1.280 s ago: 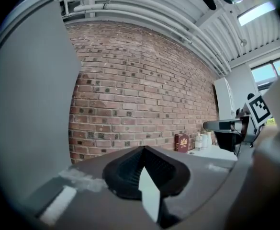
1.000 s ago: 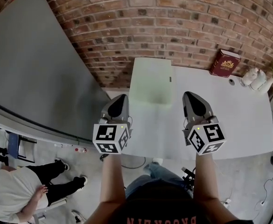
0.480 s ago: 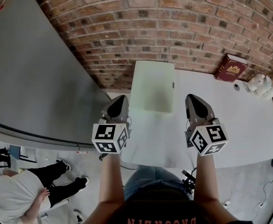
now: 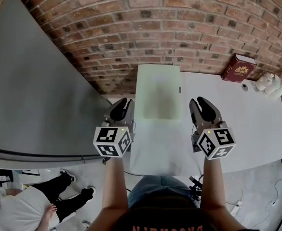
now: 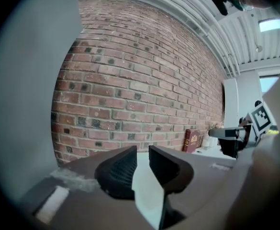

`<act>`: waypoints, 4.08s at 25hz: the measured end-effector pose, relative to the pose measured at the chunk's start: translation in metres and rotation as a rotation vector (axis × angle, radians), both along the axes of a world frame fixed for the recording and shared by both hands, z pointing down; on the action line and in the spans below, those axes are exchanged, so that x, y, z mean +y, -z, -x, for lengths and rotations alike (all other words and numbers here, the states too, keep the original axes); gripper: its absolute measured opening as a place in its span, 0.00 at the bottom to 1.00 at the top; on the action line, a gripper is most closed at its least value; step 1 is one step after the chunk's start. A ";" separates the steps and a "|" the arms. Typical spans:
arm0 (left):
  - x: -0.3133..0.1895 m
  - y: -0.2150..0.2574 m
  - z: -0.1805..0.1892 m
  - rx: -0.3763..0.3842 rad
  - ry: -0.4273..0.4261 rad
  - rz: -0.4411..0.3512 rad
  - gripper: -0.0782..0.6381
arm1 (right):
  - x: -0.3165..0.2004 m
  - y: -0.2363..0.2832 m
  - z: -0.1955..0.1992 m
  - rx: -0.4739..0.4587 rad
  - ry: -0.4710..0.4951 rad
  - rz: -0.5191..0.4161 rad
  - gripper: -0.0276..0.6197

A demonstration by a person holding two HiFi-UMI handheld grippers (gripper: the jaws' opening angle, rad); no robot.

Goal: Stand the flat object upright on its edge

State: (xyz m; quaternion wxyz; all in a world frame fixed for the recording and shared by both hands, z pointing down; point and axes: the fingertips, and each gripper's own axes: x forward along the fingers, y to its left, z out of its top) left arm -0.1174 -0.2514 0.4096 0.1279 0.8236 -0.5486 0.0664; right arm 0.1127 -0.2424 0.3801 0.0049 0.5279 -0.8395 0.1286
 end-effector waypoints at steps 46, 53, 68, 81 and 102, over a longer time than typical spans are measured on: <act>-0.112 -0.191 -0.002 0.214 -0.186 0.599 0.42 | -0.132 -0.220 0.023 0.006 0.130 0.659 0.43; -0.115 -0.210 -0.004 0.227 -0.196 0.685 0.44 | -0.139 -0.239 0.024 0.122 0.225 0.757 0.45; -0.115 -0.215 -0.005 0.312 -0.179 0.731 0.44 | -0.135 -0.241 0.024 0.077 0.171 0.833 0.42; -0.098 -0.200 -0.009 0.297 -0.158 0.707 0.42 | -0.108 -0.225 0.017 0.090 0.133 0.811 0.40; -0.069 -0.132 -0.010 0.237 -0.176 0.576 0.41 | -0.081 -0.153 0.017 0.158 0.107 0.622 0.38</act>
